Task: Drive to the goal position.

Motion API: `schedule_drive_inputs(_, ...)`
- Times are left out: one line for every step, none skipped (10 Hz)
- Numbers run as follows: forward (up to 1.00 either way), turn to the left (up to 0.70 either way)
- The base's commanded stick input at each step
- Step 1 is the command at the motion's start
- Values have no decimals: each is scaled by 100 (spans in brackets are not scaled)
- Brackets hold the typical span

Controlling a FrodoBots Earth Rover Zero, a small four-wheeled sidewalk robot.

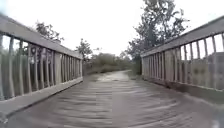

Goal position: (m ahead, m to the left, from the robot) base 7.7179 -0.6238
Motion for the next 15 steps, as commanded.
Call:
schedule_drive_inputs(100,0)
schedule_drive_inputs(100,0)
schedule_drive_inputs(100,0)
schedule_drive_inputs(100,0)
schedule_drive_inputs(100,0)
schedule_drive_inputs(100,0)
schedule_drive_inputs(100,0)
schedule_drive_inputs(100,0)
schedule_drive_inputs(100,0)
schedule_drive_inputs(100,0)
schedule_drive_inputs(100,0)
schedule_drive_inputs(100,0)
schedule_drive_inputs(100,0)
schedule_drive_inputs(100,0)
schedule_drive_inputs(100,0)
